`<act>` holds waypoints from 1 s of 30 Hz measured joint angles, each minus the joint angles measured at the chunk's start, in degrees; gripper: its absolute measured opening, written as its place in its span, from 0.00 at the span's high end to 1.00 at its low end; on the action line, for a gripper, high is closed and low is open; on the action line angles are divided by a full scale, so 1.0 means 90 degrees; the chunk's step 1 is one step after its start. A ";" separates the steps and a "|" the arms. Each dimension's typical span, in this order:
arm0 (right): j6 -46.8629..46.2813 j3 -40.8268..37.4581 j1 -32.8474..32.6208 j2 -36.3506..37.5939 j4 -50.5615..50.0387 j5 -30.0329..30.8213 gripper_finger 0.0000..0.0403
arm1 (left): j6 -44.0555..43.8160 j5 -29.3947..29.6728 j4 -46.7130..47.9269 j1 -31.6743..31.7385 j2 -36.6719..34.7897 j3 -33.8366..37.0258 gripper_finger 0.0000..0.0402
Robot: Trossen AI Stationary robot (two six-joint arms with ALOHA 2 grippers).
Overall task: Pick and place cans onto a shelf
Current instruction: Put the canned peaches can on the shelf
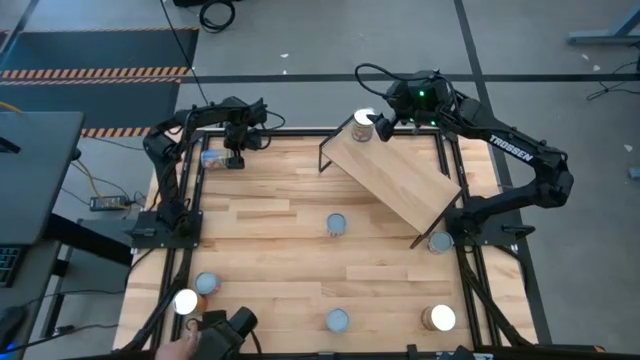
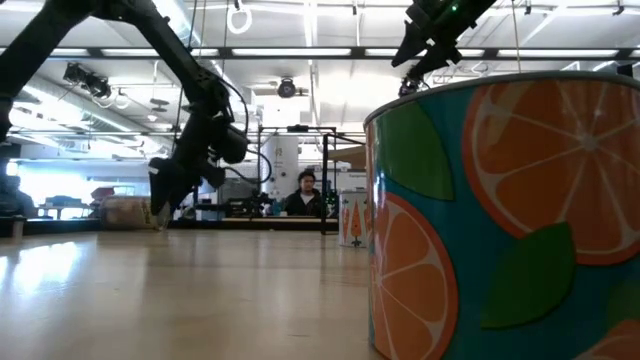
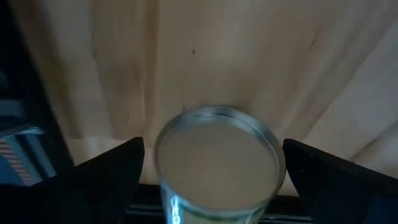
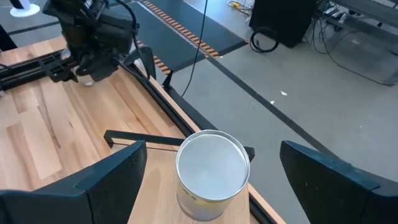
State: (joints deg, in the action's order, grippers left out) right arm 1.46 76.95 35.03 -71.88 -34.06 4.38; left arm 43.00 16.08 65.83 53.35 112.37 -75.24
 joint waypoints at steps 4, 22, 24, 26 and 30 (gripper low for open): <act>0.0226 0.0000 0.0002 0.0000 -0.0036 -0.0002 0.06 | -0.0064 0.0065 0.0327 -0.0091 0.0152 0.0001 0.04; 0.1029 -0.0001 0.0091 0.1321 -0.0053 -0.0157 0.10 | -0.0907 0.0409 -0.0200 -0.0477 0.0146 0.0864 0.25; 0.1031 -0.0001 0.0174 0.1468 0.0112 -0.0164 0.11 | -0.1089 0.0342 -0.0185 -0.0599 0.0104 0.0652 0.25; 0.1115 0.0002 0.0258 0.1558 0.0224 -0.0334 0.11 | -0.1270 0.0271 -0.0024 -0.0758 0.0017 0.0434 0.25; 0.1316 0.0002 0.0333 0.1608 0.0280 -0.0685 0.11 | -0.1794 0.0242 0.0159 -0.1180 -0.0362 -0.0250 0.25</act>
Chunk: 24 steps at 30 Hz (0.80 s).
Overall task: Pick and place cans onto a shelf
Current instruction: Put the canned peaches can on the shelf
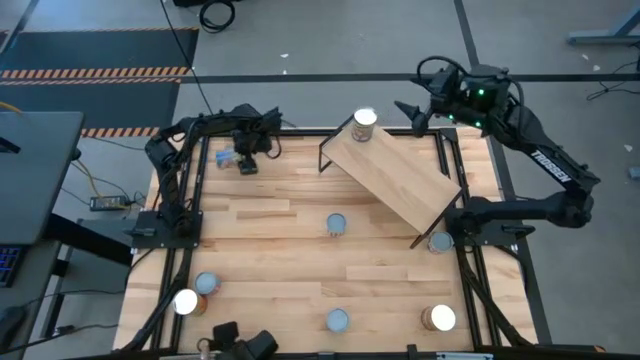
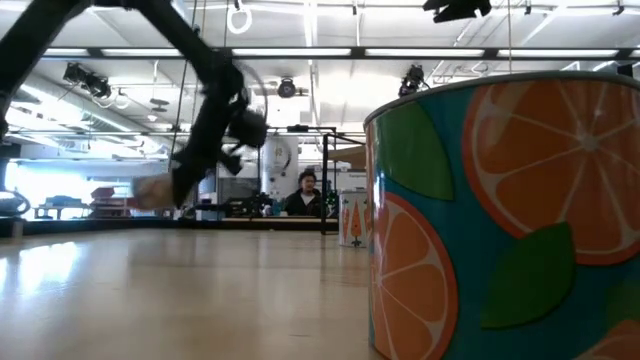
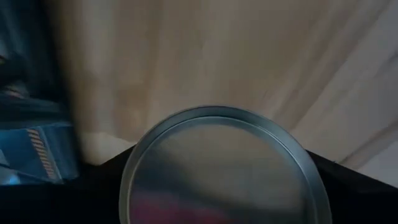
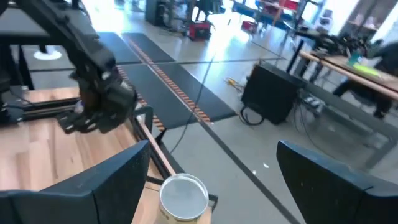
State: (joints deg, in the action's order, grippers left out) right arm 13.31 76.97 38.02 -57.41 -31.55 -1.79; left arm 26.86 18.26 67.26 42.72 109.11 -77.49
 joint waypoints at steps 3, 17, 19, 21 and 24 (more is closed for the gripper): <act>0.0071 0.0000 -0.0061 0.0025 0.0009 -0.0493 0.11 | -0.0551 -0.0010 0.0295 -0.0409 -0.0423 -0.0654 0.25; -0.1563 0.0000 -0.1461 0.0530 0.0303 -0.1246 0.14 | -0.3607 -0.0323 -0.0481 -0.3090 -0.1938 -0.3704 0.25; -0.1823 0.0000 -0.1661 0.0681 0.0322 -0.1248 0.14 | -0.3478 -0.0796 -0.1162 -0.3399 -0.1940 -0.3891 0.25; -0.2122 0.0000 -0.1832 0.0787 0.0292 -0.1203 0.14 | -0.3335 -0.1390 -0.2183 -0.3655 -0.1947 -0.3878 0.25; -0.2470 0.0000 -0.2147 0.0875 0.0198 -0.1068 0.14 | -0.3044 -0.2015 -0.3762 -0.3944 -0.1928 -0.3590 0.25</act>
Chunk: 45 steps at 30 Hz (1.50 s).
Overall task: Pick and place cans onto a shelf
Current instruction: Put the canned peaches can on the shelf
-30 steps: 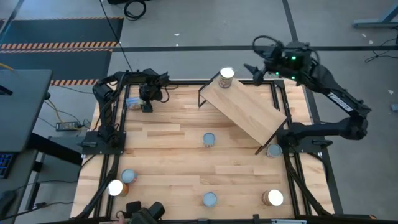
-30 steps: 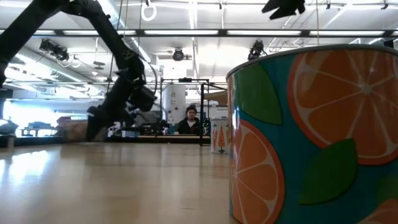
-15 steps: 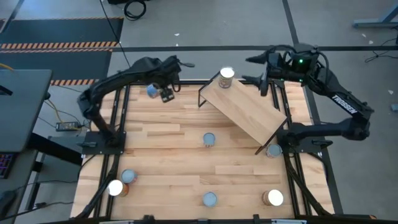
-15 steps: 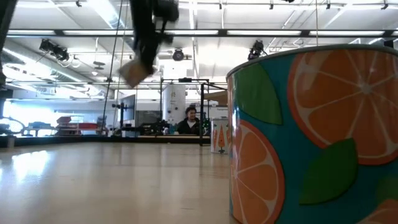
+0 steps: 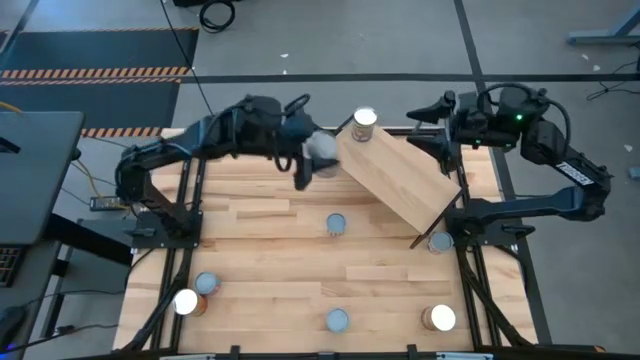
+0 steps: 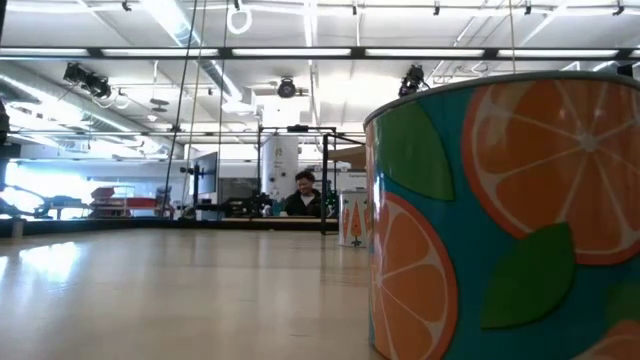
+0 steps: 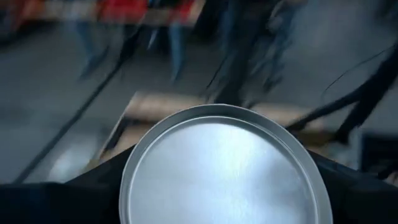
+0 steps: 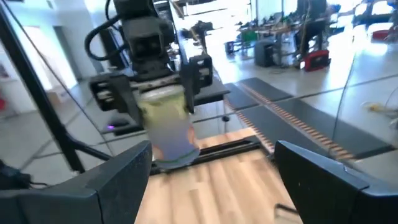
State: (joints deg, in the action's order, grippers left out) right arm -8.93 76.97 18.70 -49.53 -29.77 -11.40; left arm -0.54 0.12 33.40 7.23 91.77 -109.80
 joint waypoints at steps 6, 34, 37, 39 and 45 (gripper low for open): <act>-0.0418 -0.0002 -0.0564 0.0030 -0.0039 0.0136 0.14 | 0.0298 -0.0499 -0.2308 -0.0063 0.0025 0.1278 0.25; -0.0165 -0.0005 -0.0957 -0.1193 0.0131 0.1119 0.14 | 0.0024 0.0133 -0.3922 0.1416 0.1596 0.2733 0.25; -0.0181 -0.0005 -0.0922 -0.1335 0.0273 0.1169 0.14 | -0.0171 0.0260 -0.4012 0.1481 0.1690 0.2728 0.24; -0.0204 -0.0005 -0.0907 -0.1404 0.0352 0.1164 0.14 | -0.0294 0.0340 -0.3973 0.1535 0.1690 0.2728 0.24; -0.0203 -0.0005 -0.0896 -0.1549 0.0404 0.1144 0.14 | -0.0345 0.0524 -0.3985 0.1587 0.1690 0.2728 0.22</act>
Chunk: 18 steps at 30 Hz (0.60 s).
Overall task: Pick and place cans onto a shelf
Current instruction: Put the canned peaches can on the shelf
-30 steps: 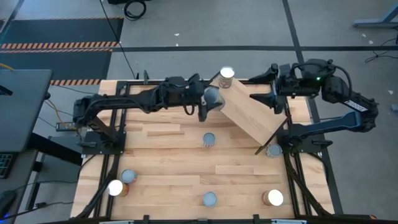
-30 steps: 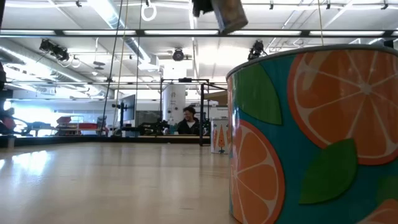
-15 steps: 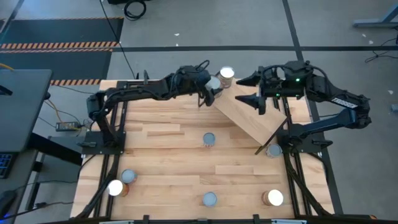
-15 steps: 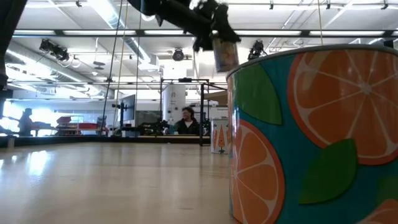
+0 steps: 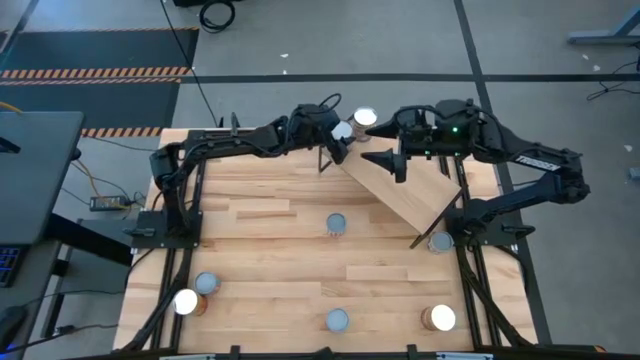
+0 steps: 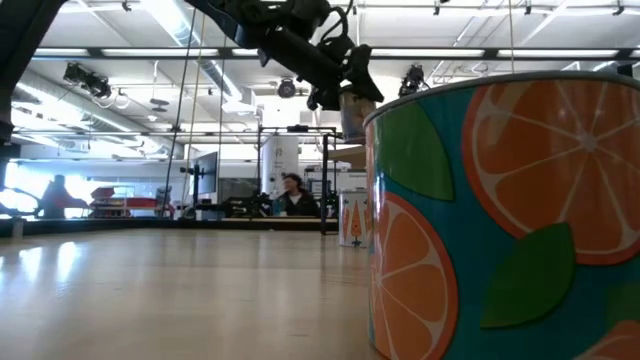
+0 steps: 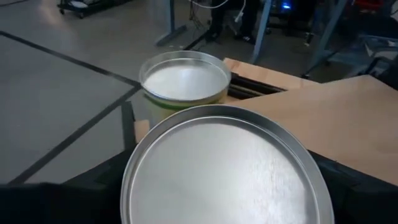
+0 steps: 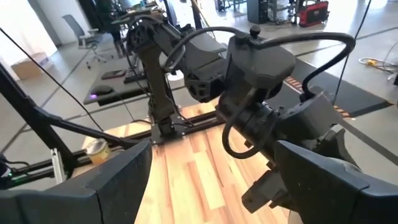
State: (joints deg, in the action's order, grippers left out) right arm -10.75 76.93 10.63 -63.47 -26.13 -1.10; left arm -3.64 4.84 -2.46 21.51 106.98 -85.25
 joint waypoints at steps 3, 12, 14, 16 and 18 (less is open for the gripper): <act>0.0027 0.0000 0.0037 -0.0043 -0.0007 0.0000 0.13 | -0.0050 -0.0017 0.0002 -0.0053 0.0000 0.0000 0.22; -0.0137 0.0000 0.0180 -0.0035 0.0059 0.0000 0.09 | 0.0014 0.0166 -0.0198 -0.0219 0.0005 0.0019 0.21; -0.0144 0.0000 0.0180 -0.0035 0.0038 0.0002 0.08 | 0.0120 0.0392 -0.0180 -0.0267 0.0005 0.0019 0.21; -0.0140 0.0000 0.0180 -0.0035 0.0047 0.0000 0.09 | 0.0200 0.0519 -0.0186 -0.0277 0.0005 0.0019 0.22; -0.0135 0.0000 0.0180 -0.0035 0.0053 0.0000 0.09 | 0.0154 0.0546 -0.0183 -0.0278 0.0005 0.0021 0.22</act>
State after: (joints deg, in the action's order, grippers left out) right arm -11.97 76.93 12.25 -63.79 -25.65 -1.10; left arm -2.26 9.75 -4.11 19.00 107.02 -85.07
